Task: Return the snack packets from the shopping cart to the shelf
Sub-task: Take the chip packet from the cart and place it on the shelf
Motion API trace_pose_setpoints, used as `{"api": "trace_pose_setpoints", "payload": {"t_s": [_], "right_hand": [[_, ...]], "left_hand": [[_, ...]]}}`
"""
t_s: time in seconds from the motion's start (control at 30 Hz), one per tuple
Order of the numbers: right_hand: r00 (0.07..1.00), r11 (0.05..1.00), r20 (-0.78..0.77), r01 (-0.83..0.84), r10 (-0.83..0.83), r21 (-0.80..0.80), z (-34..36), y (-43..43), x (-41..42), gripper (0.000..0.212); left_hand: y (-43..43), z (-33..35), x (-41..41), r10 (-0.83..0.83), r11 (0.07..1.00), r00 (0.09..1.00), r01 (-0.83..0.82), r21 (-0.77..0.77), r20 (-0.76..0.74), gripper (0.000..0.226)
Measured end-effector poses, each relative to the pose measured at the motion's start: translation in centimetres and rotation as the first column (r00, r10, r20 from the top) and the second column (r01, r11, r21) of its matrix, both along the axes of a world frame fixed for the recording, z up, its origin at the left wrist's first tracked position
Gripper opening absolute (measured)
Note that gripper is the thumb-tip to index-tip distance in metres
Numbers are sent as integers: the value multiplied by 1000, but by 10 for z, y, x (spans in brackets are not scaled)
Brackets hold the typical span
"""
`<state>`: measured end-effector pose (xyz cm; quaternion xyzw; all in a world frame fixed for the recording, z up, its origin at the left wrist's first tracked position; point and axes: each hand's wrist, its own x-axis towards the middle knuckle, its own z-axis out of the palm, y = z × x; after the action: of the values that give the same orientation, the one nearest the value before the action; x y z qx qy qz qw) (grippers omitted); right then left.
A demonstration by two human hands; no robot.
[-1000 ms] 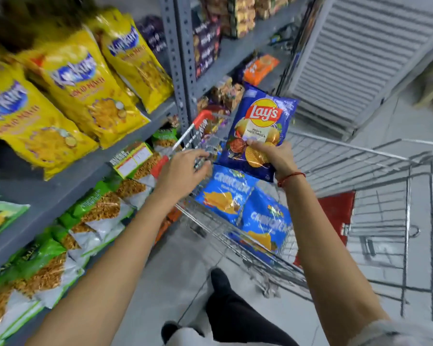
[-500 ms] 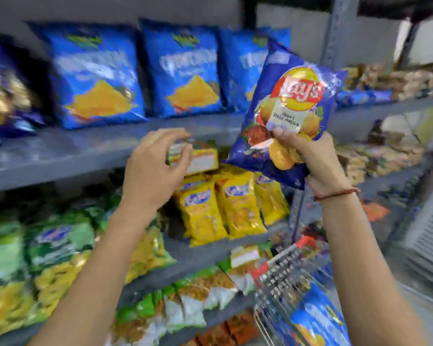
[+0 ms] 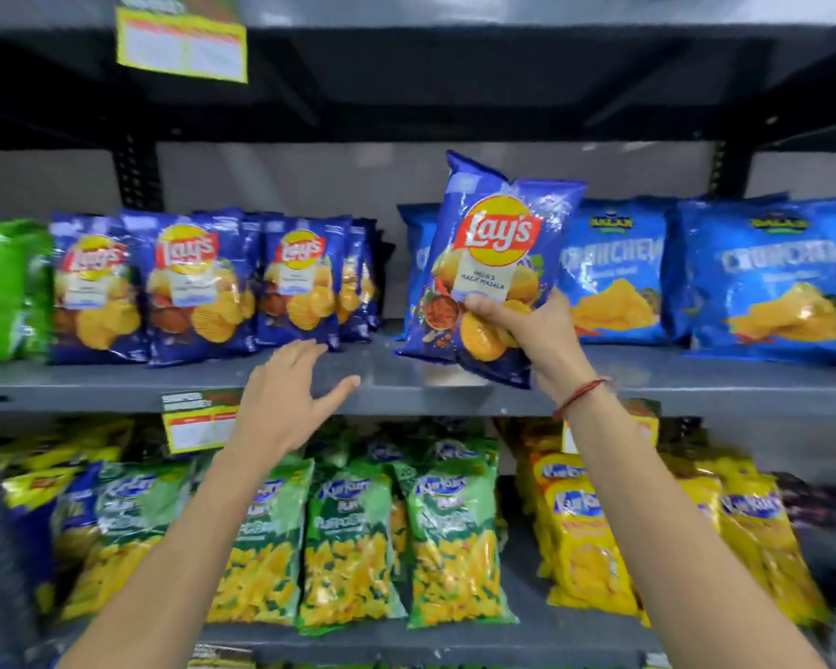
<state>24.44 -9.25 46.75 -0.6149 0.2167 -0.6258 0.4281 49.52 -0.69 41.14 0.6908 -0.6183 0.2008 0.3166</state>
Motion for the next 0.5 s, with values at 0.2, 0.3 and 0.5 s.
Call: {"api": "trace_pose_setpoints", "payload": {"t_s": [0.2,0.3,0.5], "right_hand": [[997,998,-55,-42,44,40,7,-29,89,51],[993,997,-91,-71,73,32,6,-41,131,69],[969,994,-224,-94,103,51,-7,-65,190,78]], "left_hand": [[-5,-16,35,122,984,984,-137,114,132,101],[-5,-22,38,142,985,974,-156,70,177,93],[-5,-25,38,140,989,976,-147,31,165,89]]}}
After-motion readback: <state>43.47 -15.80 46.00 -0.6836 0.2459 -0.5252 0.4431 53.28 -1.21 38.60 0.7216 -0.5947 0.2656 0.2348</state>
